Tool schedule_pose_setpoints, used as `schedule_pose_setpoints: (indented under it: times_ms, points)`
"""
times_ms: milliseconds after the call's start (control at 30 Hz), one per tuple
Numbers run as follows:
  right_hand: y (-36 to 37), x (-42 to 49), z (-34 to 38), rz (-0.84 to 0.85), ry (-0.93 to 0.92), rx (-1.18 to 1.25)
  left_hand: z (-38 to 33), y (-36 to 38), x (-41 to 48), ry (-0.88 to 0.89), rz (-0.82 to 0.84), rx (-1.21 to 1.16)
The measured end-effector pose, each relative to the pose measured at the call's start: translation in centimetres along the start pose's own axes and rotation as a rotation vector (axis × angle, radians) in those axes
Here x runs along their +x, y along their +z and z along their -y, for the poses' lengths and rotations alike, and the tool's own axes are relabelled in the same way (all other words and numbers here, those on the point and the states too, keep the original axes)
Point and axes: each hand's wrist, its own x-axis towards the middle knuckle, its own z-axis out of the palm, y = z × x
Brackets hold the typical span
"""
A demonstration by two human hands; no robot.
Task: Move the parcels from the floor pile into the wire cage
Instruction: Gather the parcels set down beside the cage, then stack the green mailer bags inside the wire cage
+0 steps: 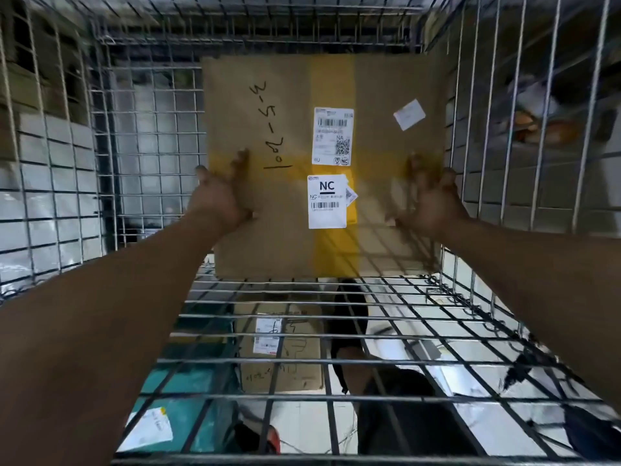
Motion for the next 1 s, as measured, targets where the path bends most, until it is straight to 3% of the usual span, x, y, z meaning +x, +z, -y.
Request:
schedule_pose_setpoints:
  times_ms: [233,400,667,1000]
  points:
    - [1.1,0.1,0.9,-0.07,0.042,-0.26,-0.3,1.6,0.9,0.06,0.089,0.095]
    - [0.5,-0.2,4.0,-0.047,0.051,-0.201,-0.1,-0.1,0.8,0.072,0.152,0.09]
    - [-4.7,-3.5,15.8,-0.06,-0.274,0.0,-2.2,-7.4,-4.4,0.282,-0.069,-0.06]
    - [-9.6,-16.9,27.7,-0.082,-0.396,-0.016,4.6,-16.7,-17.6,0.326,-0.334,-0.061]
